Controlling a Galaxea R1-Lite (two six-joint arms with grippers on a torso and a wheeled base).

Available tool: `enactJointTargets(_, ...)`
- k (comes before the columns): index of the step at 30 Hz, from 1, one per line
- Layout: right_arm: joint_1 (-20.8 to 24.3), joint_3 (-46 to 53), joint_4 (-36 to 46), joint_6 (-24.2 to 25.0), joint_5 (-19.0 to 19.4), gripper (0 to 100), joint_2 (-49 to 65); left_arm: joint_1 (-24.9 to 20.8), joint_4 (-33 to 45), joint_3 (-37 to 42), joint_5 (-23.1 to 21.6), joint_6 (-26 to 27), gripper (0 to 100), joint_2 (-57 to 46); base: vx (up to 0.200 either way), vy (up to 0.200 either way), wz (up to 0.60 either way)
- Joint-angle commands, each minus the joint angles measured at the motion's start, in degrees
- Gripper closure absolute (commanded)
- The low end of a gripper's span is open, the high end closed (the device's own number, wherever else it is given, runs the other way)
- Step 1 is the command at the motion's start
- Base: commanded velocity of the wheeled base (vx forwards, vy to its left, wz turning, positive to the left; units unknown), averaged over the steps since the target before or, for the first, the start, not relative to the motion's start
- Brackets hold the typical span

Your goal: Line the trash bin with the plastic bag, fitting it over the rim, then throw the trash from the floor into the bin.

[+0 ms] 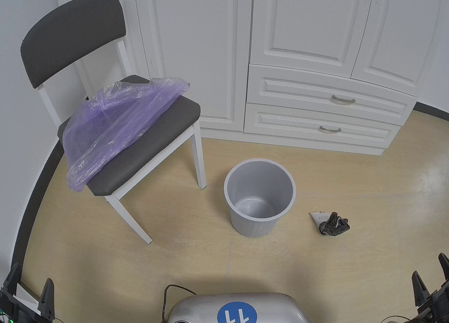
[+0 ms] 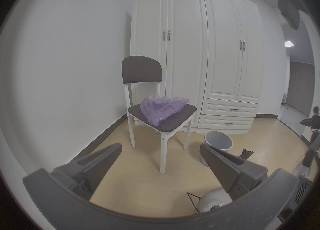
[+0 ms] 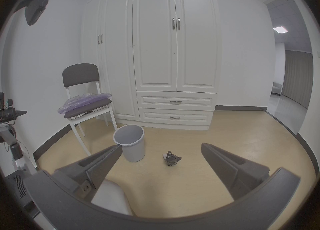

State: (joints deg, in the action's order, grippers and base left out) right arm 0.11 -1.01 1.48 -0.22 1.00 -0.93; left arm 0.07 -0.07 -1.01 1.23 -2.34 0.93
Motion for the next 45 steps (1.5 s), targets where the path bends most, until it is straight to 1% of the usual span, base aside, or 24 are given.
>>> enactJointTargets(1,0.07,0.92,-0.07,0.04,-0.03,0,0.93,0.01,-0.10,0.84,0.09,-0.12,0,-0.75,0.000,0.000,0.00)
enactJointTargets(29,-0.02,0.92,0.02,0.13,-0.03,0,0.93,-0.07,-0.28,1.01,0.09,0.23,0,-0.75,0.000,0.000,0.00)
enactJointTargets(32,-0.20,0.92,0.11,-1.89,0.23,0,0.93,0.10,-0.28,1.01,-0.97,3.31,0,-0.93,0.000,0.000,0.00)
enactJointTargets(34,-0.20,0.92,0.11,-1.89,0.23,0,0.93,0.10,-0.28,1.01,-0.97,3.31,0,-0.93,0.000,0.000,0.00)
enactJointTargets(35,-0.11,0.92,0.11,-5.05,2.16,0,0.93,0.01,-0.28,1.01,-3.34,5.94,0,-0.93,0.000,0.000,0.00)
enactJointTargets(41,-0.11,0.92,-0.16,-4.44,2.25,0,0.93,0.19,-0.63,1.01,-3.16,5.50,0,-0.93,0.000,0.000,0.00)
enactJointTargets(44,-0.11,0.92,0.02,-0.84,1.55,0,0.93,0.28,-0.63,1.01,-2.46,3.75,0,-0.93,0.000,0.000,0.00)
enactJointTargets(45,-0.02,0.92,0.02,-0.13,0.85,0,0.93,0.10,-2.21,0.40,-0.97,1.64,0,-0.84,0.000,0.000,0.00)
